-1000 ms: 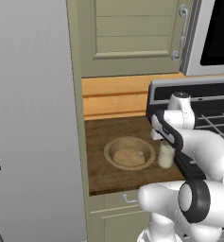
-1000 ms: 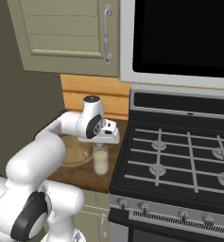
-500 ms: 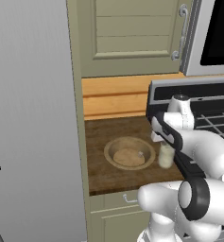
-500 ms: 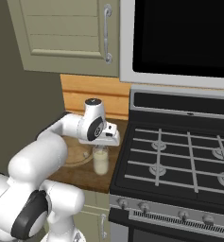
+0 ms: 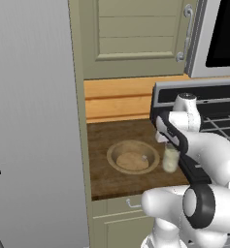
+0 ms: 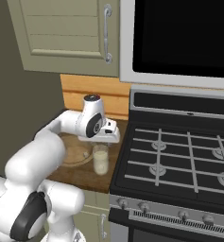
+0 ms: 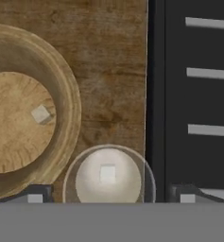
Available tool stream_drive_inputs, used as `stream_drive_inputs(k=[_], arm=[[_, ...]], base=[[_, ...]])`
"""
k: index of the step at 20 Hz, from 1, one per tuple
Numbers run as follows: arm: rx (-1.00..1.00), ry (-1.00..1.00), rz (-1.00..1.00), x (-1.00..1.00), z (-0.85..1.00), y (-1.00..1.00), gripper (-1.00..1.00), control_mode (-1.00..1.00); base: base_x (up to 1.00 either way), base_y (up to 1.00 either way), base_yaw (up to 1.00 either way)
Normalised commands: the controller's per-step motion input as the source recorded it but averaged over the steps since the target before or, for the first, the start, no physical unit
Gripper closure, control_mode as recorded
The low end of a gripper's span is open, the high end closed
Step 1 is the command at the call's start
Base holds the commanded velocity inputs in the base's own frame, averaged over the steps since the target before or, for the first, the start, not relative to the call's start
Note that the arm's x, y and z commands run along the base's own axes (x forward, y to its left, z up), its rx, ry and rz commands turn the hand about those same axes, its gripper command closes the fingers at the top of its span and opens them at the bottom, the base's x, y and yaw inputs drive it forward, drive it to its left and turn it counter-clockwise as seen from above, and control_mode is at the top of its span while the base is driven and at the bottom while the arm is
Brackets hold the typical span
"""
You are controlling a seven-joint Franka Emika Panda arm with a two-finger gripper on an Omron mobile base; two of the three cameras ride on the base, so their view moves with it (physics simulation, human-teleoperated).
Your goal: Grab a lemon wedge from the fridge and one ice cube from the ice bowl, and put them in the glass of lemonade.
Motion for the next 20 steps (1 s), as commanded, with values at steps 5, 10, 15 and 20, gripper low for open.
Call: stream_drive_inputs(k=[5, 10, 15, 20], arm=[[0.00, 0.00, 0.00, -0.69, 0.44, 0.00, -1.00, -1.00], [0.00, 0.00, 0.00, -1.00, 0.02, 0.02, -1.00, -1.00], [0.02, -0.01, 0.00, -1.00, -0.10, 0.10, -1.00, -1.00], [0.01, -0.03, 0.00, -0.89, 0.00, 0.48, -1.00, -1.00]], base=[[0.00, 0.00, 0.00], [0.00, 0.00, 0.00], [0.00, 0.00, 0.00], [0.00, 0.00, 0.00]])
